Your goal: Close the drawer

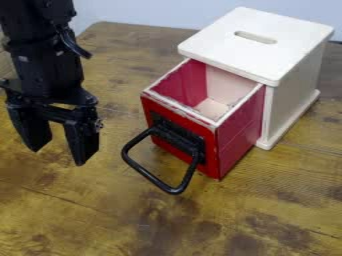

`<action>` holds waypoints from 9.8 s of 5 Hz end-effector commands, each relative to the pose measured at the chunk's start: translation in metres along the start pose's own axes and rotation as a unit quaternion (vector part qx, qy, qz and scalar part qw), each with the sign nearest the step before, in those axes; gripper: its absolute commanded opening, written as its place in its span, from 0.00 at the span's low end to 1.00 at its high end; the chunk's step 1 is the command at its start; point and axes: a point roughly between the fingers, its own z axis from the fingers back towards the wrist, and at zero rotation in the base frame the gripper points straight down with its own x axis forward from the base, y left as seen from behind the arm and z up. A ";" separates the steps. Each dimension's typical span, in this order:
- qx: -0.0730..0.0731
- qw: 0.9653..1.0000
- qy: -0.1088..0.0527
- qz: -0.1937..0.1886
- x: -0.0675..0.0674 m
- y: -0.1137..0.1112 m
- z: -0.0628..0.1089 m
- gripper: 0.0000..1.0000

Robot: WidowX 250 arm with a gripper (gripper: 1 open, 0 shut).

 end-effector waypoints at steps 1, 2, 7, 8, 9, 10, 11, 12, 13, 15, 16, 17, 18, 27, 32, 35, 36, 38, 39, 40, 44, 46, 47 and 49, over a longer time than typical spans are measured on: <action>0.002 1.000 0.009 -0.012 -0.001 -0.002 -0.017 1.00; 0.009 0.999 0.014 -0.033 0.002 -0.008 -0.042 1.00; 0.020 0.999 0.031 0.033 0.030 -0.006 -0.069 1.00; 0.023 0.999 0.036 0.030 0.032 0.007 -0.070 1.00; 0.026 0.998 0.041 0.028 0.033 0.019 -0.069 1.00; 0.029 0.998 0.041 0.022 0.037 0.030 -0.071 1.00; 0.032 0.998 0.045 0.016 0.043 0.025 -0.068 1.00; 0.034 0.998 0.049 0.010 0.049 0.019 -0.068 1.00; 0.038 0.998 0.052 -0.015 0.048 0.014 -0.062 1.00; 0.047 0.995 0.058 -0.061 0.046 0.006 -0.050 1.00; 0.050 0.994 0.061 -0.070 0.049 -0.001 -0.059 1.00; 0.054 0.993 0.063 -0.080 0.054 -0.007 -0.067 1.00; 0.058 0.993 0.059 -0.079 0.058 0.001 -0.064 1.00; 0.060 0.994 0.088 0.007 0.045 0.021 -0.051 1.00; 0.063 0.991 0.115 0.026 0.037 0.020 -0.053 1.00; 0.068 0.989 0.131 0.013 0.046 -0.016 -0.042 1.00; 0.070 0.988 0.136 0.006 0.056 -0.023 -0.048 1.00; 0.078 0.987 0.143 -0.012 0.075 -0.035 -0.057 1.00; 0.079 0.986 0.147 -0.008 0.080 -0.034 -0.061 1.00; 0.080 0.986 0.148 -0.003 0.085 -0.032 -0.064 1.00; 0.066 0.979 0.183 0.052 0.077 -0.047 -0.074 1.00; 0.067 0.976 0.202 0.053 0.077 -0.053 -0.097 1.00; 0.068 0.973 0.213 0.052 0.077 -0.063 -0.108 1.00; 0.070 0.970 0.229 0.048 0.077 -0.083 -0.123 1.00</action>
